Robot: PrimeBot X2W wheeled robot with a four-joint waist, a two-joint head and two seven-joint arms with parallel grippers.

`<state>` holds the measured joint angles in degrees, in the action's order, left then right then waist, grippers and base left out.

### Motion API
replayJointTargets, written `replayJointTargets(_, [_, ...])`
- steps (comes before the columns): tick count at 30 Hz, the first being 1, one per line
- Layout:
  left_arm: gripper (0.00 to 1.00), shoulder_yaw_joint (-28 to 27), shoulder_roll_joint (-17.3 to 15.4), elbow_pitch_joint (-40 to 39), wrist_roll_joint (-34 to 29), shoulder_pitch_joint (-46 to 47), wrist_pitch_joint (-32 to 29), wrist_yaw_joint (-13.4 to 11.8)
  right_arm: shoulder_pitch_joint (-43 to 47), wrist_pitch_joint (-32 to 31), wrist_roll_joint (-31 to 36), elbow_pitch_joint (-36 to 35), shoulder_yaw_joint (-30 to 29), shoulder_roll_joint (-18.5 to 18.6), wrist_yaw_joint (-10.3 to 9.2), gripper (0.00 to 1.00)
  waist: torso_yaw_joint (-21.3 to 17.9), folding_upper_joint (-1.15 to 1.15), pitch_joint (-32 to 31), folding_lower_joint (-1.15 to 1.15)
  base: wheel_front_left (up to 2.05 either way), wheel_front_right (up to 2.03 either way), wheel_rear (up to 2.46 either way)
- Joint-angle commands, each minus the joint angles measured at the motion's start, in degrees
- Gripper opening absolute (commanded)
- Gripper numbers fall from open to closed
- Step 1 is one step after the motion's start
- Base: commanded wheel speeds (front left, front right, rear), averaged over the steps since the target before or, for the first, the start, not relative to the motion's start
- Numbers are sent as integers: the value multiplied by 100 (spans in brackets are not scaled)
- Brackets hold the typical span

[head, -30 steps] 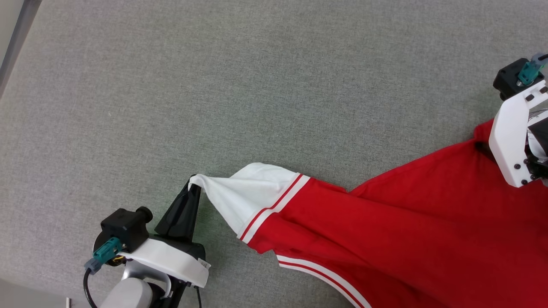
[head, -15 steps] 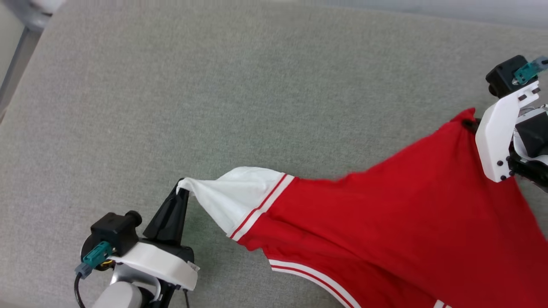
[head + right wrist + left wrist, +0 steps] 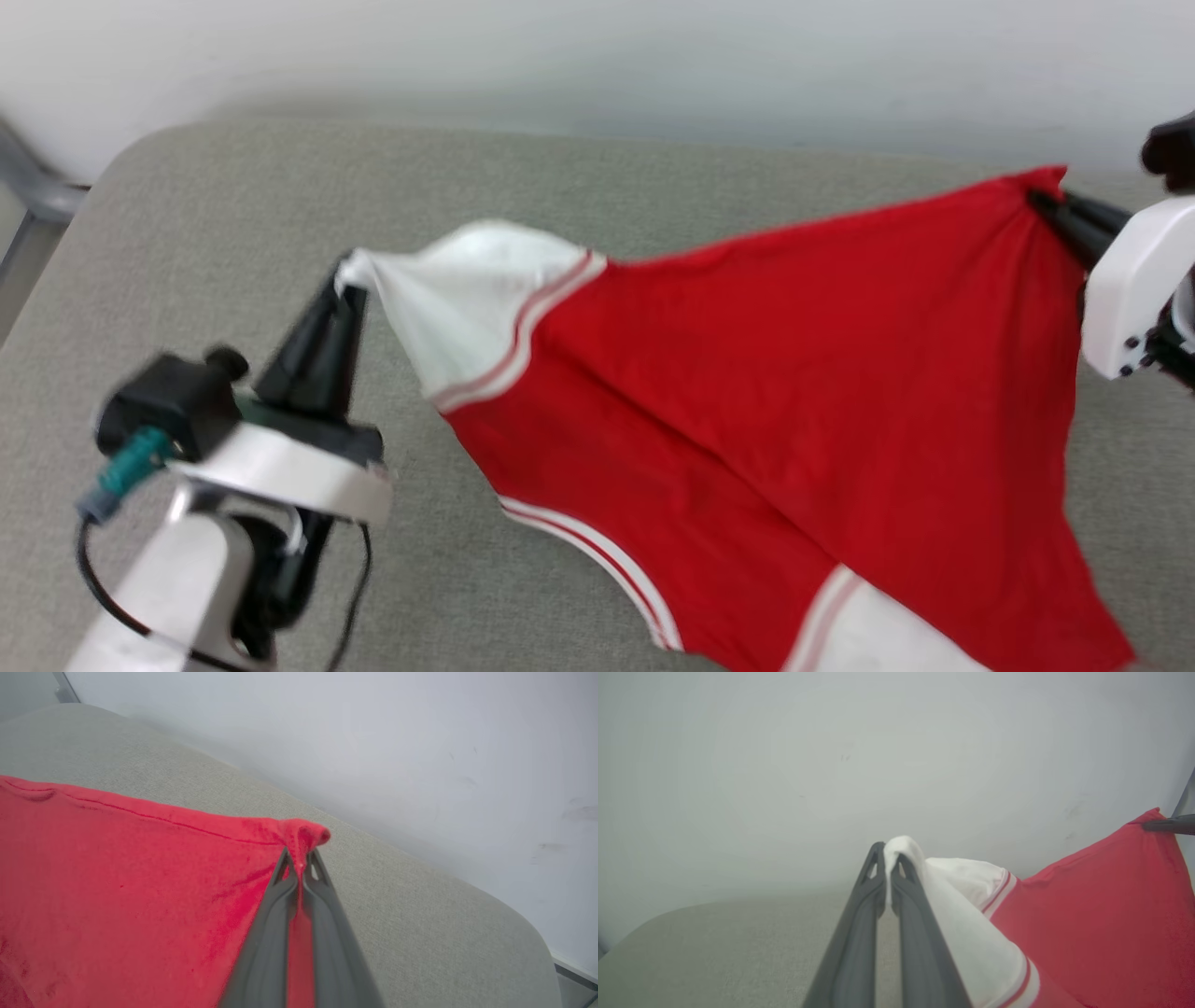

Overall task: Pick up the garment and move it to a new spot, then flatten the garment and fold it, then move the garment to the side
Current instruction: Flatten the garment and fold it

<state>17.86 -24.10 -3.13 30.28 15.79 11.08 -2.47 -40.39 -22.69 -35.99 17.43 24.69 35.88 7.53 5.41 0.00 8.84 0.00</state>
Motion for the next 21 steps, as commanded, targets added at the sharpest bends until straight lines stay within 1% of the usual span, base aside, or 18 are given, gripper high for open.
replayJointTargets(1, [0, -82, -65, -98, -35, 240, -49, -9, 50, 106, 84, -103, -140, -27, -8, 0, -154, 0, -154, 0, 0, 0, 0])
replayJointTargets(8, [0, -269, -388, -411, -159, 1400, -408, 84, -139, 282, 355, -580, -765, -254, -8, 0, -373, 0, -235, 0, 0, 0, 0])
replayJointTargets(11, [0, -269, -470, -440, -173, 2177, -643, 210, -348, 297, 477, -882, -1146, -405, -8, 0, -440, 0, -154, 0, 0, 0, 0])
replayJointTargets(17, [0, -272, -463, -287, -191, 3373, -833, 395, -847, 224, 705, -1193, -1623, -606, -8, 0, -493, 0, 171, 0, 0, 0, 0])
replayJointTargets(21, [0, -302, -442, -52, -98, 4245, -952, 545, -1337, 87, 833, -1276, -1858, -687, -8, 0, -482, 0, 593, 0, 0, 0, 0])
